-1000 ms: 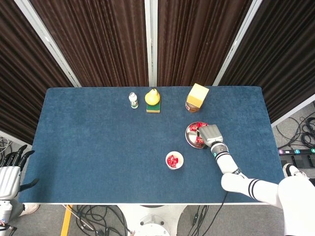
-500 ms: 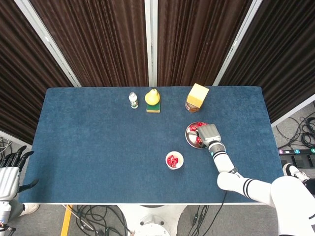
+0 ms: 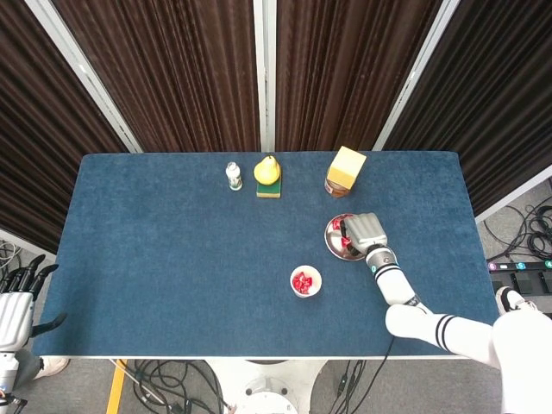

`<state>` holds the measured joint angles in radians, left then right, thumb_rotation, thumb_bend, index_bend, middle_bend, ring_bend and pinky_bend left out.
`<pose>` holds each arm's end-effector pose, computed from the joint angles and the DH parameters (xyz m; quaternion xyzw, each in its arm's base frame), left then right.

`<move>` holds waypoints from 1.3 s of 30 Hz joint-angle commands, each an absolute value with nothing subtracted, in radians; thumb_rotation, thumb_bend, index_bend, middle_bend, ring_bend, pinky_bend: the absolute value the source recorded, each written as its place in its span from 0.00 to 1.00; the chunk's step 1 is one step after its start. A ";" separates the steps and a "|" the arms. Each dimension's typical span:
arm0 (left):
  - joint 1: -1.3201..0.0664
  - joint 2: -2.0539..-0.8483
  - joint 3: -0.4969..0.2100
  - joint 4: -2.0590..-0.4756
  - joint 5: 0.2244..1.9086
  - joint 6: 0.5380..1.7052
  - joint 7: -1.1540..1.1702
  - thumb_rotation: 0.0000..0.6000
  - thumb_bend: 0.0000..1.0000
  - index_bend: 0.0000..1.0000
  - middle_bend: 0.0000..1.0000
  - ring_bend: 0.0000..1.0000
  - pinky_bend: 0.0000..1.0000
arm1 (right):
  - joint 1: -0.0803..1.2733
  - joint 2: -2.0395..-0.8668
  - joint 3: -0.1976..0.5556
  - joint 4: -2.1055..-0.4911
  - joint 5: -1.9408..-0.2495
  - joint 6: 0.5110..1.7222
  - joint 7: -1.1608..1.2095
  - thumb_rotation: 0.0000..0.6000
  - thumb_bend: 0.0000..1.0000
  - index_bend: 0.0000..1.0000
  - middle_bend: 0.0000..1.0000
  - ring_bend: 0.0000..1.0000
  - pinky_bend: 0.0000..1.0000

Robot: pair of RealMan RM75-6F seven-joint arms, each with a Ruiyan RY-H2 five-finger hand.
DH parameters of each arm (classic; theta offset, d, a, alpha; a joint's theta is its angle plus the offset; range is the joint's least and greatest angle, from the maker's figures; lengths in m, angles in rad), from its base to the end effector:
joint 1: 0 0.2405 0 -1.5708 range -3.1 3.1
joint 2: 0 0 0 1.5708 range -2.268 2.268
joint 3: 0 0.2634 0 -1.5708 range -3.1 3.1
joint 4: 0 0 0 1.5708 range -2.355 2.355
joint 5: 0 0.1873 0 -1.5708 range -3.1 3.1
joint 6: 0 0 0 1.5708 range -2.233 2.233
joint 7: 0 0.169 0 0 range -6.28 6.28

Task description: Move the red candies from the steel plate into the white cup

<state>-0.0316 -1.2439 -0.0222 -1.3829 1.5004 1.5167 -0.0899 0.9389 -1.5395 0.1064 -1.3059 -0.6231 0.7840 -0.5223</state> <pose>-0.3497 0.1837 0.1635 -0.5815 -0.3970 -0.3711 0.6054 -0.1839 -0.4172 -0.0076 0.7439 -0.4221 0.2199 0.4691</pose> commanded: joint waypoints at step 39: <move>-0.041 -1.244 -0.028 -1.405 1.504 1.518 -0.057 1.00 0.10 0.23 0.16 0.18 0.16 | 0.886 -1.359 0.115 -1.720 -1.015 0.830 -0.331 1.00 0.25 0.36 0.95 0.97 1.00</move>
<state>-0.0413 -1.2435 -0.0283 -1.4051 1.5036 1.5180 -0.0568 0.8941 -1.3730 0.1044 -1.7169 -1.0172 0.8143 -0.3405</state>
